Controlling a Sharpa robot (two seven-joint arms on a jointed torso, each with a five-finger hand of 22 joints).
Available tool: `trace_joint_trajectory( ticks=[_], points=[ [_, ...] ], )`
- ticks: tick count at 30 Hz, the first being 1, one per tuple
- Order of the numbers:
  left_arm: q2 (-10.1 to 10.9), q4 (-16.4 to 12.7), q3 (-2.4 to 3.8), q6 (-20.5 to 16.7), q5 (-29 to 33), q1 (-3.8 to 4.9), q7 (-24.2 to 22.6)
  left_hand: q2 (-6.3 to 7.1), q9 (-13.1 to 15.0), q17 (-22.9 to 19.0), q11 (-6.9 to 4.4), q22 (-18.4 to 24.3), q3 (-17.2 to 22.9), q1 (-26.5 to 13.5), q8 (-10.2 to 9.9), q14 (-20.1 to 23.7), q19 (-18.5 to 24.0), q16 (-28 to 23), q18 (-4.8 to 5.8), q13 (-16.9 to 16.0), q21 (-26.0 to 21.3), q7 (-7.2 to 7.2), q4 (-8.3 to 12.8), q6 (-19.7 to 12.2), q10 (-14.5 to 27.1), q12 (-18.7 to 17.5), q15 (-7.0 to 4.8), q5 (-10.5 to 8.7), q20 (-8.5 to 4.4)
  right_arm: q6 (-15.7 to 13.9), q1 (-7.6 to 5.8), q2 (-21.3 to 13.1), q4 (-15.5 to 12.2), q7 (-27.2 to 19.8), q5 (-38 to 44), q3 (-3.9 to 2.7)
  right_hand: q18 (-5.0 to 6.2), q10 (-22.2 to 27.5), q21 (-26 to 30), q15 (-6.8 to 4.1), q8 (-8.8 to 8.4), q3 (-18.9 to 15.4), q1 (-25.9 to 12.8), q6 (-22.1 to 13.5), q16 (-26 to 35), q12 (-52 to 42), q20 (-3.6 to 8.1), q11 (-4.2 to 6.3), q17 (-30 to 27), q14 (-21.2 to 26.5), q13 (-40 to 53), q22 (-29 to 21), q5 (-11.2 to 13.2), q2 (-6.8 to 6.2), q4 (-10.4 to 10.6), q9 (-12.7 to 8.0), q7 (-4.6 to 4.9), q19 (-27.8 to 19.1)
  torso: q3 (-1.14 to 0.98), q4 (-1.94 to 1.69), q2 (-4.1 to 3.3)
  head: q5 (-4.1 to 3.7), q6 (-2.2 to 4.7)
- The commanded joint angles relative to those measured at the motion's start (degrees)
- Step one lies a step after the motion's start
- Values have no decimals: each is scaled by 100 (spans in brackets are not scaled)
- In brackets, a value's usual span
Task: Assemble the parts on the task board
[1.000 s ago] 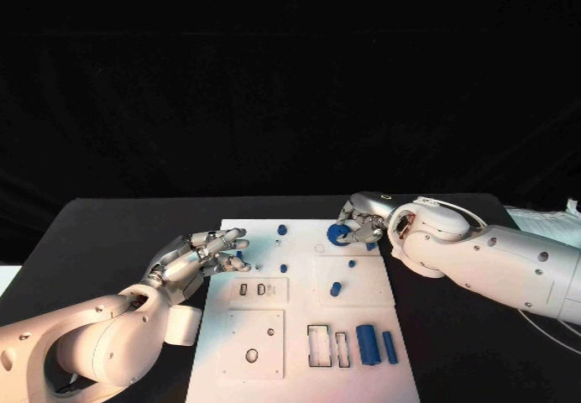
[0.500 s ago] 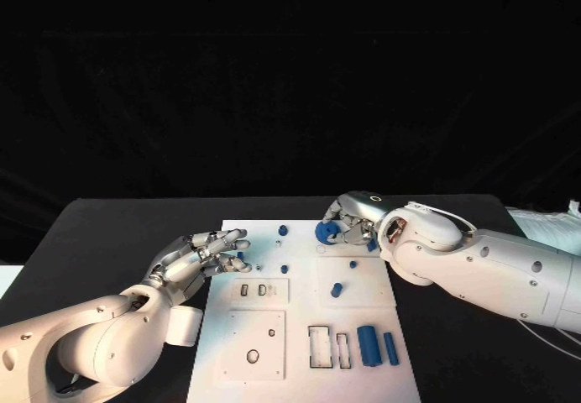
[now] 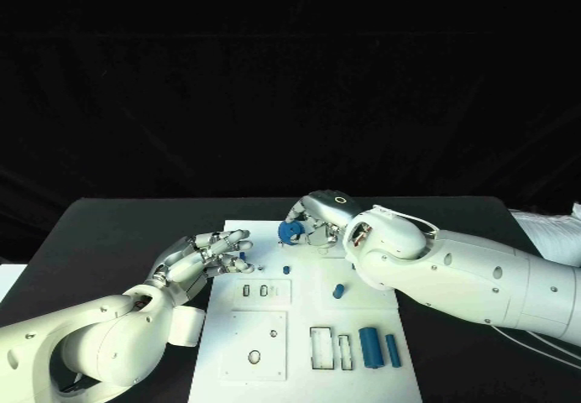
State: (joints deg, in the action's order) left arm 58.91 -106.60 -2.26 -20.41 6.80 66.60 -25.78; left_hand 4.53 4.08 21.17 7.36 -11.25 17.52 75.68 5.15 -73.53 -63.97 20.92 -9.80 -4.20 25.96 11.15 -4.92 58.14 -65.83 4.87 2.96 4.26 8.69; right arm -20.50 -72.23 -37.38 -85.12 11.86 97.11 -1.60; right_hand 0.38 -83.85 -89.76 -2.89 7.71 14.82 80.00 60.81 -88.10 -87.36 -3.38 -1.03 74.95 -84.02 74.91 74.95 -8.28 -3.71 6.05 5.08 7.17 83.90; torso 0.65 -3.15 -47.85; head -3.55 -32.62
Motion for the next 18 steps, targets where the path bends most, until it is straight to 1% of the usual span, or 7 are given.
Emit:
trace_joint_trajectory(
  ticks=[1,3,7,8,11,15,18],
  points=[
    [-25,-1,4,137,6,8,-27,-30,-2,7,-5,-6,1,-40,-40,50,15,26,-51,-8,23,18,21,-10,31,-31,-2,-35,5,-96,4,168,120,34,291,48,-38,-485,-24,-21,85,20,-68,350,-21,-2,29,23,1113,-519,1326,1505,-13,-21,33,163,-169,610,-5,-4,-8,14,-7],
    [-36,5,4,141,6,8,-26,-30,-2,7,-5,-6,1,-40,-40,50,15,26,-51,-8,23,18,21,-10,31,-31,-2,-35,5,-79,18,271,202,24,302,80,-38,-485,-24,-21,84,20,-68,349,-21,-2,29,23,1113,-519,1325,1505,-13,-21,33,163,-169,610,-11,-7,-8,17,-15],
    [-50,12,4,146,6,8,-24,-30,-2,7,-5,-6,1,-40,-40,50,15,26,-51,-8,23,18,21,-10,31,-31,-2,-35,5,-15,59,432,333,2,311,122,-38,-477,-24,-17,66,25,-94,335,-17,14,27,18,1105,-518,1316,1505,-8,-32,33,159,-161,610,-10,-6,-7,42,-31],
    [-52,12,4,147,6,8,-24,-30,-2,7,-5,-6,1,-40,-40,50,15,26,-51,-8,23,18,21,-10,31,-31,-2,-35,5,-1,66,456,353,-1,312,129,-38,-477,-24,-17,65,25,-95,335,-17,14,27,18,1106,-518,1315,1505,-8,-32,33,159,-161,610,-11,3,-6,48,-35],
    [-55,14,4,147,6,8,-24,-30,-2,7,-5,-6,1,-40,-40,50,15,26,-51,-8,23,18,21,-10,31,-31,-2,-35,5,43,85,528,408,-10,314,145,-38,-475,-24,-13,48,26,-122,322,-17,19,25,11,1105,-517,1313,1505,-4,-45,35,155,-153,610,-10,12,-5,56,-45],
    [-57,15,4,147,6,8,-24,-30,-2,7,-5,-6,1,-40,-40,50,15,26,-51,-8,23,18,21,-10,31,-31,-2,-35,5,106,98,578,446,-1,321,155,-38,-473,-24,-10,38,27,-139,315,-16,22,22,7,1103,-517,1311,1505,-2,-54,35,153,-149,610,-16,17,-3,67,-44],
    [-58,13,4,150,6,8,-24,-30,-2,7,-5,-6,1,-40,-40,50,15,26,-51,-8,23,18,21,-10,31,-31,-2,-35,5,168,102,593,467,27,328,158,-38,-469,-24,-3,20,24,-176,305,-15,31,17,0,1100,-516,1306,1505,16,-72,40,149,-141,610,-15,16,-4,62,-42]
  ],
)
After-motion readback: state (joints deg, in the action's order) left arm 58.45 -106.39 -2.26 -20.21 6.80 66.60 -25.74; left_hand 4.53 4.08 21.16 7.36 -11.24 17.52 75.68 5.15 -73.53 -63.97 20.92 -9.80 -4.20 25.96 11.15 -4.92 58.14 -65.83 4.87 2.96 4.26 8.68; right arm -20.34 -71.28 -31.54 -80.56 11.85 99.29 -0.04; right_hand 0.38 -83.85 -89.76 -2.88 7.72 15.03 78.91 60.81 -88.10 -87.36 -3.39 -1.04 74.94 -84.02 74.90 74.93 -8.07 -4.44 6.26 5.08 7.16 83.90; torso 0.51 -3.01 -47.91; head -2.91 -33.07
